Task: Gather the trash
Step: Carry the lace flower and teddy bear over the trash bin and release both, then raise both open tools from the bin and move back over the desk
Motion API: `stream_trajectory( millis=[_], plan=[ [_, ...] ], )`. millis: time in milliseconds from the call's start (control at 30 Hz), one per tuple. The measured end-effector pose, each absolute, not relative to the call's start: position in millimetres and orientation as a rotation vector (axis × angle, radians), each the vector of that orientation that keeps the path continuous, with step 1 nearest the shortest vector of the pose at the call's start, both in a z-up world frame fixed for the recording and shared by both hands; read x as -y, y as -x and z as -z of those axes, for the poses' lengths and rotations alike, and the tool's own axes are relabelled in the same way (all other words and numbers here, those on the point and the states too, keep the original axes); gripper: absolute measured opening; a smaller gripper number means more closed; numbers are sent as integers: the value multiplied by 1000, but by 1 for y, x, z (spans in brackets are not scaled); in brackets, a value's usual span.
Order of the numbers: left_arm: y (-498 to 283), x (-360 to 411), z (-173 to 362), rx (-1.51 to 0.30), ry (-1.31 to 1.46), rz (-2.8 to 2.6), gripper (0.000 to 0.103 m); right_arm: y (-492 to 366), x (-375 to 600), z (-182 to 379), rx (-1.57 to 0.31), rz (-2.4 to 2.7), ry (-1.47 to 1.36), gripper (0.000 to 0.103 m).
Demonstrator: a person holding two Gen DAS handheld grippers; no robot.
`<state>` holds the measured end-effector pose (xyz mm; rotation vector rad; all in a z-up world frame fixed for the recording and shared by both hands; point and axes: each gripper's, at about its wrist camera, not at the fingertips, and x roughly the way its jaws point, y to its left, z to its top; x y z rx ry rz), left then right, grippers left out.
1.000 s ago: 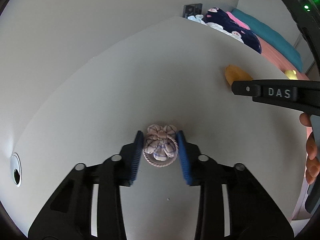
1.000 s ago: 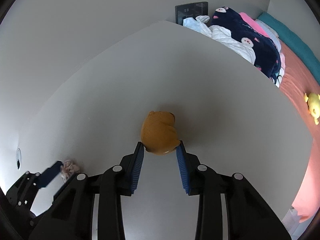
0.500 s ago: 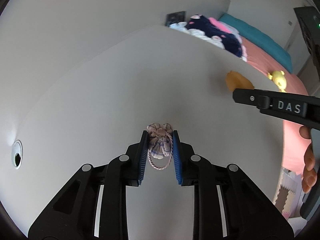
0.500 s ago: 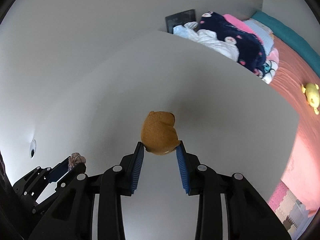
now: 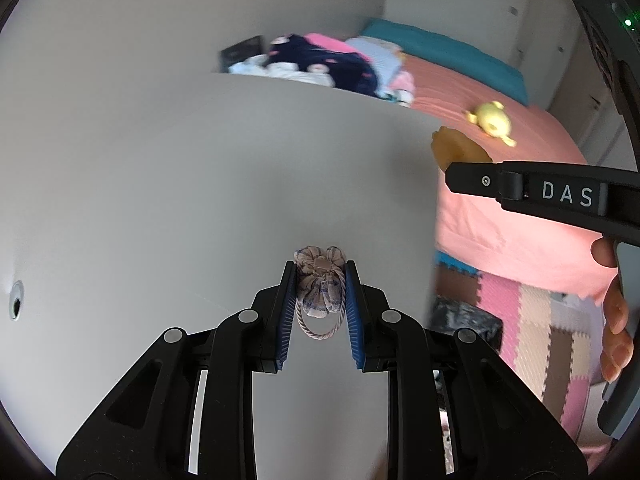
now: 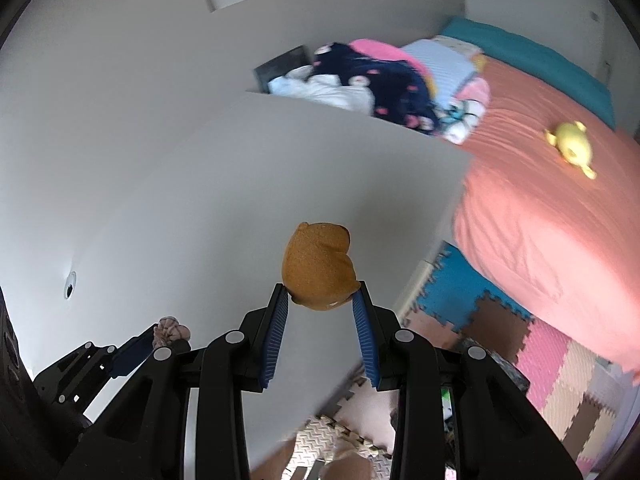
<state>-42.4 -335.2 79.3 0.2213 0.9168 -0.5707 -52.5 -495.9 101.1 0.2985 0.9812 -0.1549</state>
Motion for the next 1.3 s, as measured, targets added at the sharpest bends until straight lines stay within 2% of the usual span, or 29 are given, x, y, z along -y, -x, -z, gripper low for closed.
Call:
stream_trajectory(
  millis=[333, 767, 967, 1033, 1067, 1100, 1133, 1200, 1300],
  plan=[
    [113, 411, -63, -925, -317, 723, 23, 156, 570, -82, -970, 305, -373, 35],
    [223, 502, -13, -983, -464, 929, 23, 286, 649, -29, -996, 487, -502, 35],
    [257, 532, 5, -1005, -530, 974, 23, 322, 671, -5, -1029, 529, -555, 35],
    [263, 539, 9, -1005, -548, 981, 26, 325, 676, 0, -1032, 536, -579, 38],
    [267, 543, 10, -1005, -561, 986, 33, 328, 681, 3, -1031, 537, -613, 46],
    [270, 546, 11, -1003, -574, 989, 66, 329, 686, 6, -1032, 540, -643, 85],
    [272, 547, 10, -987, -577, 981, 95, 331, 688, 7, -1026, 545, -659, 101],
    [279, 548, 7, -914, -581, 947, 97, 335, 694, 11, -1042, 602, -658, 101],
    [277, 552, 9, -922, -585, 936, 97, 337, 698, 16, -1069, 651, -632, 101]
  ],
)
